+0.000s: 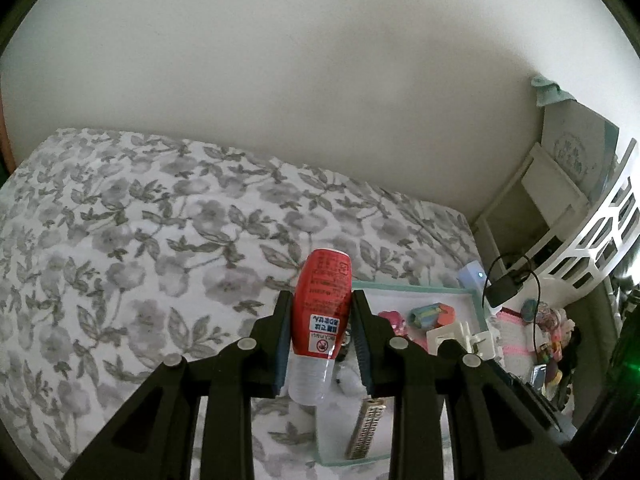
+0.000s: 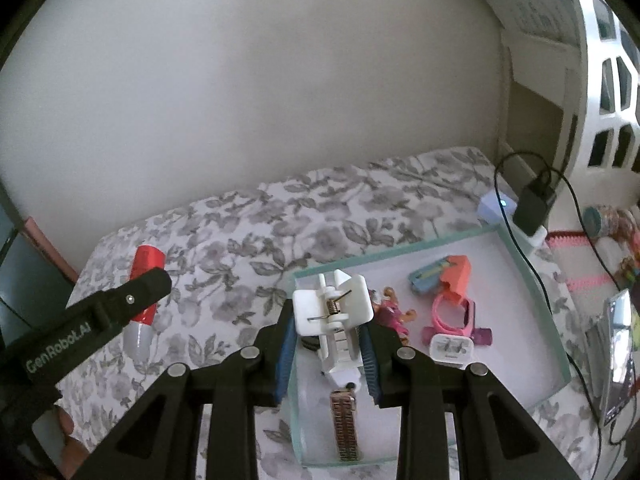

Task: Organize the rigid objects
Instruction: 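Carry the bottle and plug adapter over the tray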

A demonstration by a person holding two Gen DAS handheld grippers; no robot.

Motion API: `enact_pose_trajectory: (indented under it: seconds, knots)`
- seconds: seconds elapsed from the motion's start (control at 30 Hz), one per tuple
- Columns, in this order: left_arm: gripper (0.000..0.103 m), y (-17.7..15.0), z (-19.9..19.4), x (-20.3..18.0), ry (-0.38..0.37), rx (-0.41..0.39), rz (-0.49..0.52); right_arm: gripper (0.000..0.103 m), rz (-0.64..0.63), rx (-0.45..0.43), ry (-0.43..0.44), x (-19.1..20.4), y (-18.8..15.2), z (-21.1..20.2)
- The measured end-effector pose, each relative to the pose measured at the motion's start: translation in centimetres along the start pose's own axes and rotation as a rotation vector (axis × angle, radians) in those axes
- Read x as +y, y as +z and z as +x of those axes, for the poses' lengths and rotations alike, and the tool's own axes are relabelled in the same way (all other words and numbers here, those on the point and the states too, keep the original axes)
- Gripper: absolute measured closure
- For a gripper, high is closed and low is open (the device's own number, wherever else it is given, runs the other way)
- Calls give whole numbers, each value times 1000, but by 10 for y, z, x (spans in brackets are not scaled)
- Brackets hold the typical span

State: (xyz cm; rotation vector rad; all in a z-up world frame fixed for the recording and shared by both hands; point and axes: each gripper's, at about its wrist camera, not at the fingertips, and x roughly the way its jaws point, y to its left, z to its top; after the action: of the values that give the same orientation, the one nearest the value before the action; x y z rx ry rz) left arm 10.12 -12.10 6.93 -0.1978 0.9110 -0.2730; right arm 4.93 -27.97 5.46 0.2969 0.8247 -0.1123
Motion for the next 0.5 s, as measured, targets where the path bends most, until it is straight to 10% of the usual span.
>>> enact_pose_trajectory:
  seconds: [0.5]
  knots:
    - [73, -31, 50, -30, -20, 108, 87, 71, 105, 94, -106, -57, 2, 33]
